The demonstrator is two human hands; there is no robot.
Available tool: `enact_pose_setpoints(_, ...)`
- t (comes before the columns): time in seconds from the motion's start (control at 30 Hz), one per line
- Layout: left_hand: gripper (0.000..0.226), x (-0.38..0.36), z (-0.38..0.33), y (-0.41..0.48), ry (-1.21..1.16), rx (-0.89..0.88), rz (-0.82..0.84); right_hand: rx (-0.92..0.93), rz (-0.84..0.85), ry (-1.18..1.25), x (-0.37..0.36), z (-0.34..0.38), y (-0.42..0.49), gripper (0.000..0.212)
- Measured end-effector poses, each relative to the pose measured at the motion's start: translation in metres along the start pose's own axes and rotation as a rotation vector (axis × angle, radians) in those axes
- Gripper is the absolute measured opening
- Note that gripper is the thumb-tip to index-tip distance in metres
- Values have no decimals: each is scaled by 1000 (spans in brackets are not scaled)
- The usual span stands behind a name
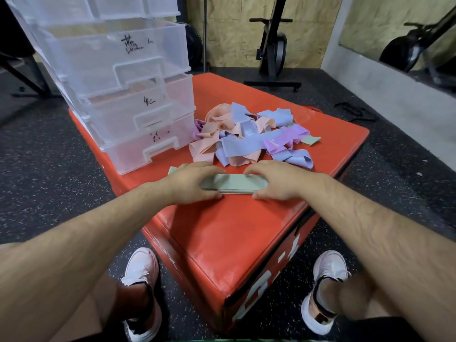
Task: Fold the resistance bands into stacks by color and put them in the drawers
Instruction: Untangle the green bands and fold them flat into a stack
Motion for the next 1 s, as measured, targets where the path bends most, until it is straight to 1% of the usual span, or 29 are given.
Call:
enact_pose_setpoints(0.07, 58, -1, -2, 9, -26, -6, 20, -6, 6, 1, -1, -2, 2, 55)
enact_pose_setpoints(0.13, 51, 1, -5, 14, -36, -35, 14, 2, 0, 3, -1, -2, 3, 53)
enact_pose_setpoints(0.23, 53, 4, -8, 20, 15, -54, -6, 1, 1, 8, -2, -3, 4, 56)
enact_pose_setpoints(0.3, 56, 11, -19, 24, 36, -103, -63, 6, -23, 33, 5, -5, 0, 58)
enact_pose_setpoints(0.33, 53, 16, -27, 28, 23, -136, -100, 8, -46, 57, 12, -6, -2, 56)
enact_pose_setpoints(0.43, 37, 37, -56, 47, -29, -209, -236, -39, -137, 121, 38, -22, -10, 39)
enact_pose_setpoints(0.53, 44, 54, -86, 76, -71, -189, -310, -168, -235, 185, 58, -64, -12, 24)
enact_pose_setpoints(0.63, 58, 59, -108, 115, -70, -173, -306, -316, -301, 189, 66, -118, -9, 22)
enact_pose_setpoints(0.67, 59, 58, -114, 128, -59, -173, -300, -356, -303, 202, 65, -134, -7, 23)
enact_pose_setpoints(0.73, 54, 57, -124, 148, -34, -173, -295, -414, -287, 251, 59, -161, -1, 19)
enact_pose_setpoints(0.77, 54, 55, -127, 156, -29, -180, -299, -425, -276, 279, 56, -172, 4, 19)
enact_pose_setpoints(0.93, 61, 42, -128, 180, 24, -188, -254, -424, -269, 439, 49, -197, 23, 42)
enact_pose_setpoints(1.0, 61, 38, -124, 184, 27, -172, -220, -456, -233, 463, 42, -203, 26, 40)
Point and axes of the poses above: each hand's wrist, its own y-axis towards the middle knuckle, its own x-axis out of the back of the hand, z = x × y, the point moved 7 cm from there along y, towards the middle knuckle, and after that the axes turned 14 degrees about z, right-handed, at the moved point
